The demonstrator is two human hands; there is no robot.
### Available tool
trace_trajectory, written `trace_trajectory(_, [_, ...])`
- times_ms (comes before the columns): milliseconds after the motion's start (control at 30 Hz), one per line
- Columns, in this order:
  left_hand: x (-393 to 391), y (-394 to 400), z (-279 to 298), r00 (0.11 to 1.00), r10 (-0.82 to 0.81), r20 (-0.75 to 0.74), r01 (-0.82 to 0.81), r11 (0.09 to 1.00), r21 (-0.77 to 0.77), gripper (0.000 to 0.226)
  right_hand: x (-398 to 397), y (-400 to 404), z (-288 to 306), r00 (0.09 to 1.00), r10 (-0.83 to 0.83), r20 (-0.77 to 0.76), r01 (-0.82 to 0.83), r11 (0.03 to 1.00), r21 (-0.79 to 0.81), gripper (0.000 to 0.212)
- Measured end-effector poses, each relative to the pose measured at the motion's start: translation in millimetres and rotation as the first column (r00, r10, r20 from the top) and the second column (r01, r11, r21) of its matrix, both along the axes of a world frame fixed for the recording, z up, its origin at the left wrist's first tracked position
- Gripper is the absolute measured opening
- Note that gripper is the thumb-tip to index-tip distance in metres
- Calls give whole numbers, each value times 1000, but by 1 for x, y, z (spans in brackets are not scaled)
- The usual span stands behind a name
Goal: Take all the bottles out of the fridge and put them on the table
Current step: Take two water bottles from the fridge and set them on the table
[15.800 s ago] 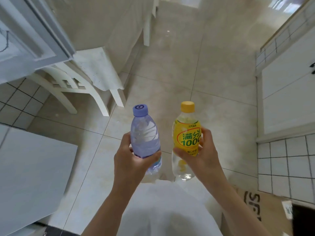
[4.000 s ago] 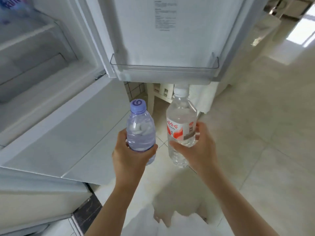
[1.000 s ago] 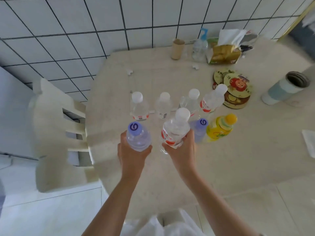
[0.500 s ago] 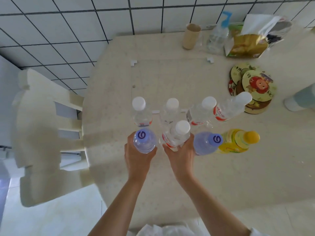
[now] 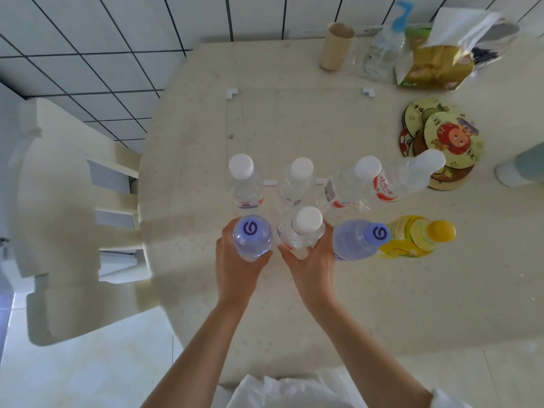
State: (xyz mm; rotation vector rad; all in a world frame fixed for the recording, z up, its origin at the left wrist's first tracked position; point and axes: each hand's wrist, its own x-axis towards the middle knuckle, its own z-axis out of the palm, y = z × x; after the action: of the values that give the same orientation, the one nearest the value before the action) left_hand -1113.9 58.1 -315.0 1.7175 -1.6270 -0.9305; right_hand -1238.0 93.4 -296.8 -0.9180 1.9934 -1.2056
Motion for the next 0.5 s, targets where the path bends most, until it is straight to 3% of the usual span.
trace_trajectory(300, [12,15,14,986,36,-162,-20,995,95,58,1,10,4,996,59,-73,-58,998,17,72])
trace_trajectory(500, [19,31,17,986,100,-131,-91,993,77,63,-2,32,15,990,94,-100,-91,995,32,63])
